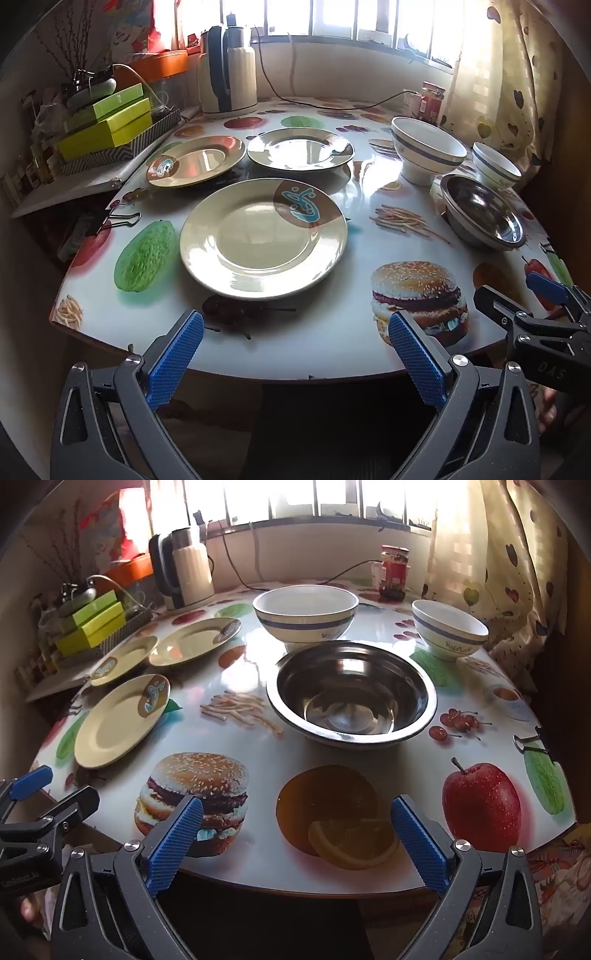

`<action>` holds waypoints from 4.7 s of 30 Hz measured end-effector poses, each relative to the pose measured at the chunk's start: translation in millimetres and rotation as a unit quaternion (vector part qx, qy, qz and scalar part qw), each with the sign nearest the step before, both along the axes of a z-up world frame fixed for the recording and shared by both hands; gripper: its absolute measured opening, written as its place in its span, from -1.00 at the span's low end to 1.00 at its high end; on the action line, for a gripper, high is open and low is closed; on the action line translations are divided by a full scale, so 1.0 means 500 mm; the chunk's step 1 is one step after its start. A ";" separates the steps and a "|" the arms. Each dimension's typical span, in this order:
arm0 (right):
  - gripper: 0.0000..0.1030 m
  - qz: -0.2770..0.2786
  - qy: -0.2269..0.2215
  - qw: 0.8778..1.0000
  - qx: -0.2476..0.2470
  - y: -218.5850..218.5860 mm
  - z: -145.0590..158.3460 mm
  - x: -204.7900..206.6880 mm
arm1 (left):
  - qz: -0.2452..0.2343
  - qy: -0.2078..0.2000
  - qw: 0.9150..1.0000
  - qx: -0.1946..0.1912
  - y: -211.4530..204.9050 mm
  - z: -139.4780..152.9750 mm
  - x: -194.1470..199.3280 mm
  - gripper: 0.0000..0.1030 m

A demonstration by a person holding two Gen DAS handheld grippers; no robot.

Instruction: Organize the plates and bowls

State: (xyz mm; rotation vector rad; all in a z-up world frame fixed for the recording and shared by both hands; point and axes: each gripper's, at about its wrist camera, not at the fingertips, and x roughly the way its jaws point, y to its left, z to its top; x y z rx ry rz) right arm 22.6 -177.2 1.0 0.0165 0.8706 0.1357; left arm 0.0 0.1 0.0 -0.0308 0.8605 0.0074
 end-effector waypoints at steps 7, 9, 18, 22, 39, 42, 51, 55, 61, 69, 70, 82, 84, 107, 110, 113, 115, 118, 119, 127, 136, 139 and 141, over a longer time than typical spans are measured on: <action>1.00 0.000 -0.002 1.000 -0.003 0.004 0.001 0.002 | 0.003 -0.003 1.000 0.000 0.007 0.005 0.004 0.96; 1.00 0.002 -0.006 1.000 -0.001 0.007 0.014 -0.001 | 0.009 -0.003 1.000 0.008 0.010 0.010 0.010 0.96; 1.00 0.010 -0.035 0.999 0.011 0.007 0.044 -0.005 | 0.017 -0.021 0.999 0.031 -0.017 0.055 0.017 0.95; 1.00 0.008 -0.038 0.999 0.009 0.008 0.063 -0.005 | 0.009 -0.025 0.999 0.018 -0.022 0.065 0.011 0.95; 1.00 -0.009 -0.040 0.999 0.022 -0.003 0.058 -0.011 | 0.030 -0.015 0.999 0.022 -0.014 0.055 0.002 0.93; 1.00 -0.003 -0.040 0.999 0.017 0.007 0.055 -0.008 | 0.031 -0.016 0.999 0.020 -0.010 0.055 0.002 0.93; 1.00 -0.010 -0.054 0.999 -0.002 0.008 0.062 -0.013 | 0.020 -0.024 0.999 0.018 -0.019 0.064 0.007 0.93; 1.00 -0.009 -0.054 0.998 -0.003 0.008 0.060 -0.012 | 0.023 -0.025 0.999 0.016 -0.013 0.064 0.006 0.93; 1.00 -0.002 -0.071 0.997 -0.024 0.030 0.068 -0.005 | 0.034 -0.026 0.999 0.019 0.002 0.067 0.018 0.93; 1.00 0.000 -0.074 0.997 -0.028 0.040 0.064 0.012 | 0.033 -0.023 0.999 0.015 0.008 0.057 0.033 0.93; 1.00 0.002 -0.074 0.997 -0.026 0.041 0.065 0.014 | 0.034 -0.023 0.999 0.015 0.009 0.056 0.034 0.93; 1.00 0.002 -0.066 0.997 -0.025 0.044 0.056 0.021 | 0.023 -0.013 1.000 0.003 0.013 0.040 0.048 0.93; 1.00 -0.002 -0.068 0.997 -0.026 0.042 0.058 0.019 | 0.020 -0.014 1.000 0.002 0.012 0.041 0.048 0.93; 1.00 0.008 -0.071 0.997 -0.019 0.044 0.064 0.025 | 0.027 -0.017 0.999 0.000 0.033 0.048 0.057 0.93; 1.00 0.028 -0.085 0.996 -0.010 0.055 0.079 0.033 | 0.033 -0.022 0.999 -0.011 0.058 0.057 0.062 0.93; 1.00 0.058 -0.091 0.994 0.011 0.073 0.092 0.050 | 0.052 -0.025 0.998 -0.027 0.104 0.063 0.073 0.93; 0.98 0.080 -0.093 0.992 0.026 0.087 0.101 0.069 | 0.067 -0.026 0.997 -0.031 0.137 0.068 0.082 0.87; 0.90 0.098 -0.098 0.990 0.038 0.109 0.118 0.097 | 0.082 -0.028 0.996 -0.030 0.182 0.077 0.097 0.75; 0.90 0.104 -0.102 0.988 0.046 0.117 0.126 0.107 | 0.089 -0.029 0.995 -0.029 0.199 0.081 0.105 0.73; 0.71 0.139 -0.084 0.984 0.073 0.196 0.152 0.219 | 0.114 -0.026 0.992 -0.048 0.304 0.100 0.164 0.42; 0.32 0.212 -0.049 0.971 0.100 0.295 0.153 0.347 | 0.134 -0.011 0.988 -0.072 0.375 0.081 0.233 0.36; 0.31 0.212 -0.009 0.973 0.089 0.324 0.132 0.399 | 0.132 0.003 0.988 -0.078 0.389 0.065 0.261 0.36; 0.31 0.222 -0.001 0.971 0.091 0.338 0.121 0.423 | 0.130 0.007 0.988 -0.081 0.395 0.055 0.273 0.36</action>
